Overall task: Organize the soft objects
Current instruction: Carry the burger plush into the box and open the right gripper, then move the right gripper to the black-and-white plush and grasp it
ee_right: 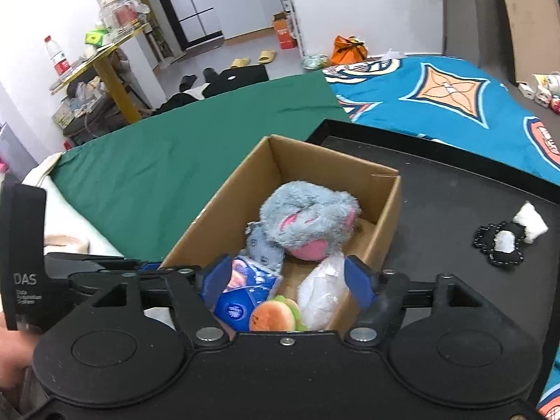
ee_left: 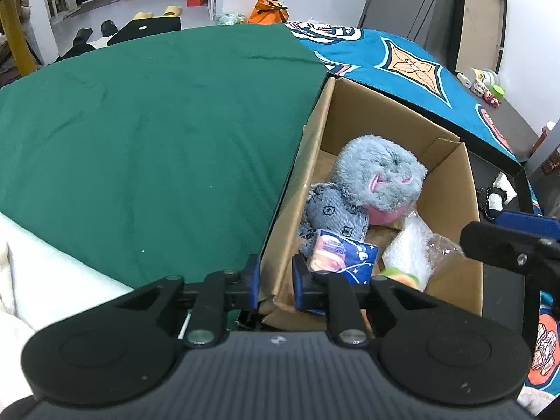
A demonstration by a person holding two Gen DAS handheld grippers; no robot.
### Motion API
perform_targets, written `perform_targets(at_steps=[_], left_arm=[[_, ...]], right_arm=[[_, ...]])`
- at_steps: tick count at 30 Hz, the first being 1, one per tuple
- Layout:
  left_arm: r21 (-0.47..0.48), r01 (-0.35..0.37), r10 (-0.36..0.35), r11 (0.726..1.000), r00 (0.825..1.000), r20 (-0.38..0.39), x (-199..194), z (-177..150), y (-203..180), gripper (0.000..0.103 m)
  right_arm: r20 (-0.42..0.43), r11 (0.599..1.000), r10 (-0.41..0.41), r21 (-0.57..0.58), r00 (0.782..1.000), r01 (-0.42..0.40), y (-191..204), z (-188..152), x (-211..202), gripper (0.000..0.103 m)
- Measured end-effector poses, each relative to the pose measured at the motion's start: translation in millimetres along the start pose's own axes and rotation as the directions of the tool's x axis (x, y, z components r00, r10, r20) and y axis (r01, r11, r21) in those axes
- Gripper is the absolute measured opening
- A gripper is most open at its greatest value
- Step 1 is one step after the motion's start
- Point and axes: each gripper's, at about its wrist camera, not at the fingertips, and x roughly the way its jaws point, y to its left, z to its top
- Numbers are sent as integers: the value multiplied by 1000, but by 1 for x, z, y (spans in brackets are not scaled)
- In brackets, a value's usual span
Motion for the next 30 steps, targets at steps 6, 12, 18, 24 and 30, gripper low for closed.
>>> perform_targets(at_steps=[6, 12, 18, 24, 30], left_arm=[[1, -8, 8, 1000, 1000, -13, -1, 2, 0, 19], [16, -25, 25, 1000, 999, -21, -1, 6, -7, 22], [6, -35, 35, 999, 999, -22, -4, 10, -11, 33], [6, -50, 50, 999, 999, -11, -6, 14, -15, 43], [31, -68, 69, 997, 997, -23, -2, 16, -22, 46]], right_arm=[[20, 999, -20, 38, 1000, 19, -14, 5, -5, 72], [17, 997, -68, 23, 998, 68, -33, 12, -8, 72], [-16, 995, -69, 70, 997, 70, -57, 24, -12, 72], [-16, 988, -119, 93, 993, 120, -84, 28, -10, 72], [-4, 973, -156, 169, 988, 155, -113, 10, 3, 72]])
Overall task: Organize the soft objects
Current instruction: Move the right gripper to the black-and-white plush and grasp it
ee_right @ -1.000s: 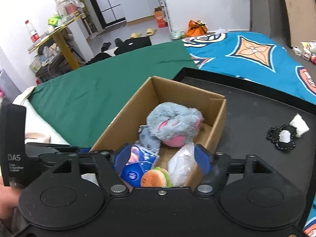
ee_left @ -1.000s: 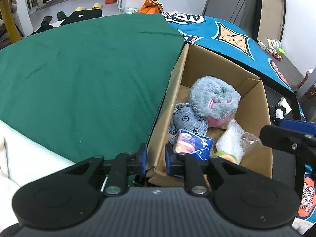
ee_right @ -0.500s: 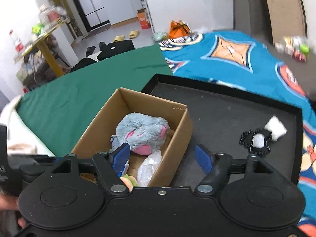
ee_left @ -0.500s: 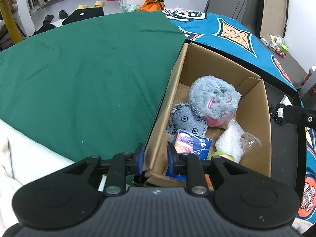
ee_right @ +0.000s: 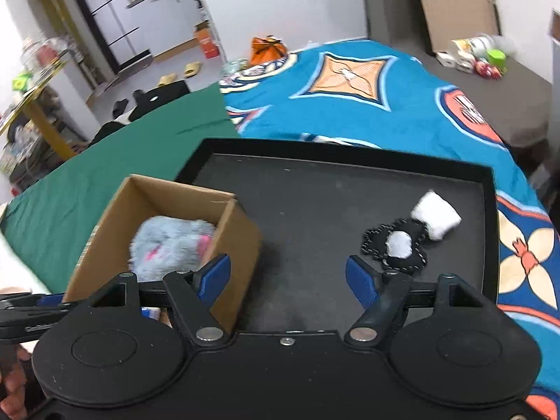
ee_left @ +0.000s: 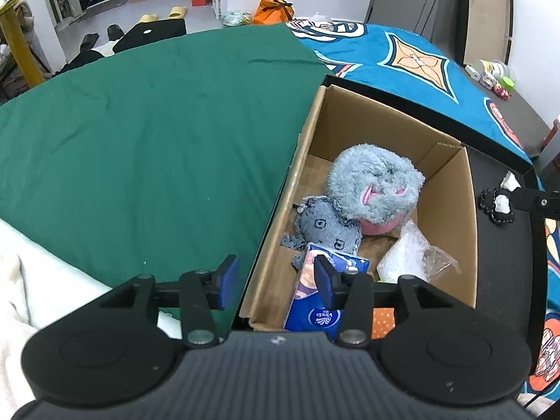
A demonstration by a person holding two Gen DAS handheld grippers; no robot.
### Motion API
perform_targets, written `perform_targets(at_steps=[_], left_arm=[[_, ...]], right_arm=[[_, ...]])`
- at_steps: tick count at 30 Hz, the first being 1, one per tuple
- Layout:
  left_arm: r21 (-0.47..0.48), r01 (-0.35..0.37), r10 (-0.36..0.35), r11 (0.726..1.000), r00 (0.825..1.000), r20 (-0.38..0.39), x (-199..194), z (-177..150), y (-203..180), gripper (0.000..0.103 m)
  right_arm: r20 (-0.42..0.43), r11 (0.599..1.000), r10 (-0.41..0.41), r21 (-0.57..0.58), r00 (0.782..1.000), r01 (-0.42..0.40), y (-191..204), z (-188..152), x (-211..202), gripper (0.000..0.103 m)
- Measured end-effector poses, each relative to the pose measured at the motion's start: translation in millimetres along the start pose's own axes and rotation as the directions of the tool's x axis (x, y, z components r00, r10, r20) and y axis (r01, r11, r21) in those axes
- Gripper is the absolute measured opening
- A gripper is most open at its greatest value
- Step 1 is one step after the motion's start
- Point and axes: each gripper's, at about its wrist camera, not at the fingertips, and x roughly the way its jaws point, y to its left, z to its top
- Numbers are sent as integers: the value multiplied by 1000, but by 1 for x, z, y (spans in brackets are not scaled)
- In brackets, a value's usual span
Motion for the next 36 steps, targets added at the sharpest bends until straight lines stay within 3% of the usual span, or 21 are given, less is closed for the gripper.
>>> perform_targets(at_steps=[23, 36], left_arm=[[58, -84, 86, 995, 996, -19, 25, 20, -36, 58], [78, -120, 122, 990, 992, -25, 33, 28, -47, 65]], right_arm=[[5, 980, -122, 162, 993, 119, -71, 3, 36, 71], [-8, 976, -175, 131, 985, 174, -84, 1, 59, 62]])
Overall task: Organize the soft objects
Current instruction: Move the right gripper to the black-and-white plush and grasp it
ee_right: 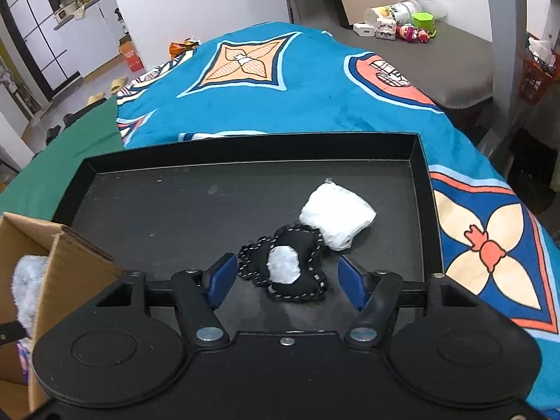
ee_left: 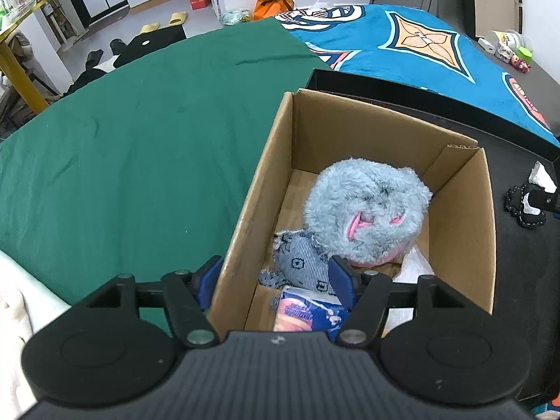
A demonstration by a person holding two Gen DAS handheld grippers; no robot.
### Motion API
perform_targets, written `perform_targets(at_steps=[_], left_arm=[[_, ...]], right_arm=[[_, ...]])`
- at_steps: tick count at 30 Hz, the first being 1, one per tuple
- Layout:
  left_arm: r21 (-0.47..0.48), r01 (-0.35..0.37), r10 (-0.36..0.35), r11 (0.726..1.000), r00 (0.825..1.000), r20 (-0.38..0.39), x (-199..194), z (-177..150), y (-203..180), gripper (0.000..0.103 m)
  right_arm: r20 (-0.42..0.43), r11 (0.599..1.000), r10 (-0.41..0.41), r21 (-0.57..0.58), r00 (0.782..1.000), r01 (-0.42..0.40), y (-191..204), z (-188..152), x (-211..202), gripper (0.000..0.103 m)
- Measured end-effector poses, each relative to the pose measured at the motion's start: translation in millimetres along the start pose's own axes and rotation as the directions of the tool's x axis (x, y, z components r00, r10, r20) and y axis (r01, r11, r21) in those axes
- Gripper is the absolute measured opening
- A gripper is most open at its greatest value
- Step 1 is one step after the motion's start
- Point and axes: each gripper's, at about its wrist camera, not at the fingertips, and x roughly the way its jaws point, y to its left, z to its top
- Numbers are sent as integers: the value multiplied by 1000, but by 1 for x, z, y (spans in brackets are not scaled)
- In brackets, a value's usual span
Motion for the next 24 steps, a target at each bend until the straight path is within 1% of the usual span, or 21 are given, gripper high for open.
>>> perform_targets(at_steps=[1, 4, 5, 6, 7, 9, 11, 14, 24], left_arm=[[0, -1, 1, 1000, 1000, 0, 0, 0, 0, 65], [1, -1, 1, 1000, 1000, -1, 0, 0, 0, 65], [1, 1, -1, 1000, 1000, -1, -1, 1, -1, 65], [0, 3, -3, 1000, 1000, -1, -1, 0, 0, 65], [0, 4, -4, 1000, 1000, -1, -1, 0, 0, 65], [1, 5, -5, 1000, 1000, -2, -1, -1, 0, 65], [5, 6, -6, 1000, 1000, -1, -2, -3, 1, 65], [3, 5, -5, 1000, 1000, 3, -3, -4, 3, 65], [-13, 6, -6, 1000, 1000, 3, -8, -12, 11, 65]], right_arm=[[1, 1000, -7, -4, 1000, 7, 0, 0, 3, 61], [-6, 1000, -18, -7, 1000, 18, -3, 0, 10, 55], [-12, 1000, -20, -9, 1000, 20, -3, 0, 13, 49], [-17, 1000, -20, -12, 1000, 20, -3, -1, 14, 40], [-24, 1000, -18, -14, 1000, 17, -4, -1, 16, 34], [-39, 1000, -8, -24, 999, 7, -3, -3, 18, 27], [-45, 1000, 0, -30, 999, -2, -2, -3, 14, 22], [-38, 999, 10, -31, 999, -11, -1, -3, 7, 20], [27, 998, 71, -4, 997, -70, 12, 1, -30, 20]])
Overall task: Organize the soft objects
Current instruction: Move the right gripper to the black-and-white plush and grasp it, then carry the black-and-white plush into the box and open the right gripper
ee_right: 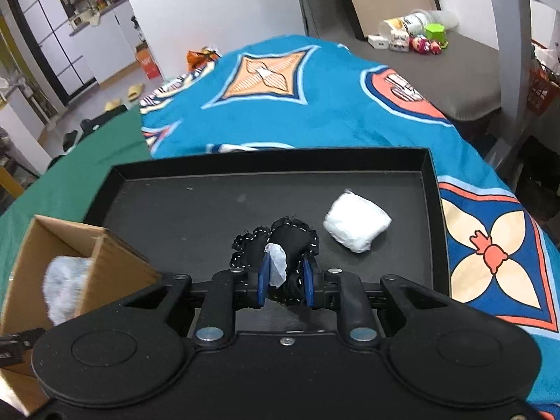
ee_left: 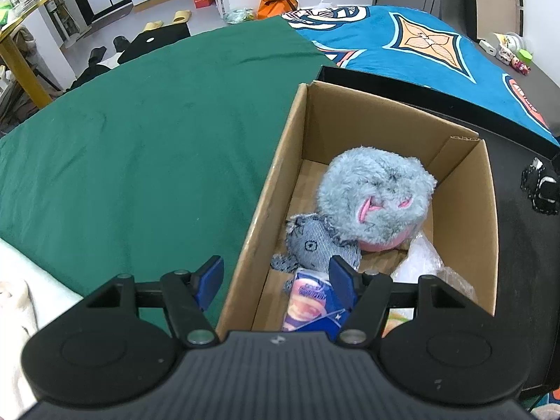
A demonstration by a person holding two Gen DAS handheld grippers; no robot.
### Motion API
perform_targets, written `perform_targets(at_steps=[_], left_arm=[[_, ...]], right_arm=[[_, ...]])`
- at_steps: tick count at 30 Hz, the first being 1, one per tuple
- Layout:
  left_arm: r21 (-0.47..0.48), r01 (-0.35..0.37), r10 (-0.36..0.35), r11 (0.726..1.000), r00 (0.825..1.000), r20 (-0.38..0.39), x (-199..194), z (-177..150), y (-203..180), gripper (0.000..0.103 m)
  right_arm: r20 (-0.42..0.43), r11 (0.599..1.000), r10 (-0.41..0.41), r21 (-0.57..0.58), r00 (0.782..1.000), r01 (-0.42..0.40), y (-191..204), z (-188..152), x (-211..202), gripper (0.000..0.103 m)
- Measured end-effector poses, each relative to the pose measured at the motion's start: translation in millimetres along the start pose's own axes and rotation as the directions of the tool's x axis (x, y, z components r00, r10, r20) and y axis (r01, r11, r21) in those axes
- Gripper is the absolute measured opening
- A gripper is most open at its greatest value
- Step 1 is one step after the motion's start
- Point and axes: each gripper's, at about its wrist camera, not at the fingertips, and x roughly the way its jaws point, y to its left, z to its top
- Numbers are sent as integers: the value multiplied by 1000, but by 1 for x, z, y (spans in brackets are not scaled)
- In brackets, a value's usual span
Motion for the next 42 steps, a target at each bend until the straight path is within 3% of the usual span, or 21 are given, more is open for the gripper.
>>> perform_targets(at_steps=[16, 35, 42], left_arm=[[-26, 51, -51, 998, 999, 20, -14, -12, 16, 65], [-81, 139, -135, 987, 989, 54, -18, -25, 48, 64], [-69, 180, -176, 981, 982, 62, -16, -30, 50, 54]], right_arm=[[75, 995, 73, -72, 995, -67, 54, 7, -46, 21], [68, 973, 139, -197, 988, -123, 115, -7, -61, 21], [67, 965, 145, -229, 987, -126, 130, -11, -61, 22]])
